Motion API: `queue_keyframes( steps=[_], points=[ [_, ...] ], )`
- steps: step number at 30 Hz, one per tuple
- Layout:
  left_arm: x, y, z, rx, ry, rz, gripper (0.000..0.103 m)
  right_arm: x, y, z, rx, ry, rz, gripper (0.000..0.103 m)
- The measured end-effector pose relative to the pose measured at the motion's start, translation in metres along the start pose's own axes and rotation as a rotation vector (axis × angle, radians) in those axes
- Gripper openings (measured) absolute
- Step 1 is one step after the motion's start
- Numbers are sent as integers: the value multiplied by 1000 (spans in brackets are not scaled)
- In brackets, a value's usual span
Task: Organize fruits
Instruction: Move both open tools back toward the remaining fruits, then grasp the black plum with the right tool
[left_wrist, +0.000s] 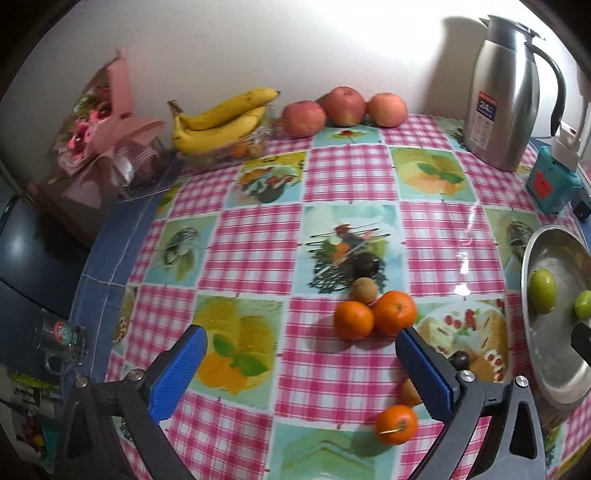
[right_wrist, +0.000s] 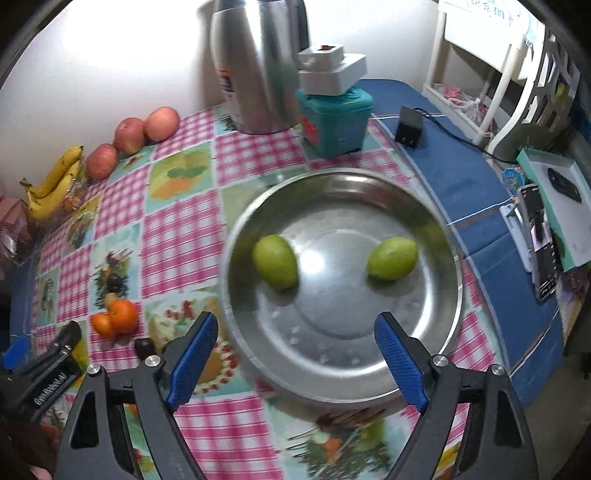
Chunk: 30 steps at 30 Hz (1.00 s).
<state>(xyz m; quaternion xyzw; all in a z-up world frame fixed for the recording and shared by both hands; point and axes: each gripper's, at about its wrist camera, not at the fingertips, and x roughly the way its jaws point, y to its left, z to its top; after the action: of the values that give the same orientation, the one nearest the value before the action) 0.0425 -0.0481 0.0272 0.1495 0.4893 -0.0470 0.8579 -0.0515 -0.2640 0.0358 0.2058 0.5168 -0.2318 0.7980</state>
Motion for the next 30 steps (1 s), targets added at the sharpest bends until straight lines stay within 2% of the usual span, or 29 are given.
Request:
queue_keyframes(
  steps=[8,18,30],
  points=[
    [-2,31,-9,-62,-9,-14,103,3,39,-15,-34,18,38,87],
    [1,71,-8,-124,13,9,103,6,87,-30,-179,12,14,87],
    [7,96,-9,-223,56,-72,103,3,126,-40,-253,17,70,87]
  ],
)
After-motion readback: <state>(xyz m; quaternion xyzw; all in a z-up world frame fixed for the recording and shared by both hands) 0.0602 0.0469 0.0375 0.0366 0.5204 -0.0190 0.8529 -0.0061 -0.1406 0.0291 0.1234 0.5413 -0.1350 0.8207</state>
